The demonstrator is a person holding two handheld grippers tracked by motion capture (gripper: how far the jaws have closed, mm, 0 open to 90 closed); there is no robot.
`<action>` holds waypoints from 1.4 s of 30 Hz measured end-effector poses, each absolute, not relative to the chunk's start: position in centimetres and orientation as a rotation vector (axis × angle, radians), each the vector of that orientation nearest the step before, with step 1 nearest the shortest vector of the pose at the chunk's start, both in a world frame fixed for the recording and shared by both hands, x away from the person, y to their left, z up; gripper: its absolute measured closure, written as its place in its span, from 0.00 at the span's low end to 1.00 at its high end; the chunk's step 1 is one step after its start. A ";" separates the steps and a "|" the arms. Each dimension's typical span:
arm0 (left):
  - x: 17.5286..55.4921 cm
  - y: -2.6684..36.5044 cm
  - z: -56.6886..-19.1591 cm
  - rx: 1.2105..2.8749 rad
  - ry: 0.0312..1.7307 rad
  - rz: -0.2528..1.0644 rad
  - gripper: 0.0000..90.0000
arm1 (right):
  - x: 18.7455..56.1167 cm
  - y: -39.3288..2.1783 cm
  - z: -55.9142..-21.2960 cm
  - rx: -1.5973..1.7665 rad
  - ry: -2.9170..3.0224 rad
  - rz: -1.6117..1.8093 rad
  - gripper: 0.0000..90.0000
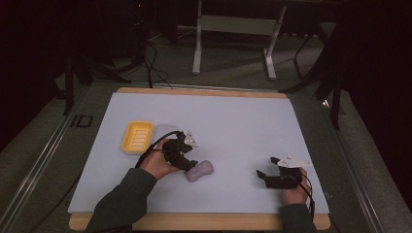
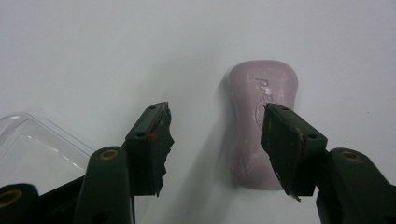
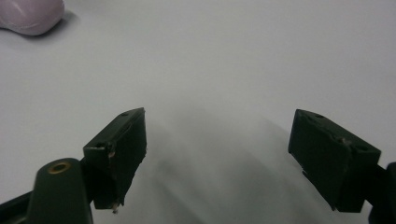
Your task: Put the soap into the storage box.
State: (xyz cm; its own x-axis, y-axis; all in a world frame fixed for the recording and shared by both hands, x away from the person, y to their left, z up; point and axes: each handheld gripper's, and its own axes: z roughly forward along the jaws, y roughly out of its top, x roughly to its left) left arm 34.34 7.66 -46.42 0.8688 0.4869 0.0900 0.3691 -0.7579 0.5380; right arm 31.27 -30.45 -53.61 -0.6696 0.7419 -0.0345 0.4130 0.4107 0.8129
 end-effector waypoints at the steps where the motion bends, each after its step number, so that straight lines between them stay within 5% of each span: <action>1: 34.3 7.6 -46.4 2.518 0.624 0.304 0.48 | 31.3 -30.4 -53.6 0.989 2.281 1.150 0.21; 42: 34.6 5.3 -46.8 2.625 0.605 0.243 0.42 | 31.2 -30.4 -53.6 0.985 2.280 1.147 0.21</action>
State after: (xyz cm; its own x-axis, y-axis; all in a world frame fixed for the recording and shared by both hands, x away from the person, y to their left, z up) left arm 34.63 5.26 -46.75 0.8894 0.4515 0.0716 0.3756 -0.8110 0.4486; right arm 31.24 -30.41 -53.62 -0.6702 0.7412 -0.0389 0.4104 0.4137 0.8126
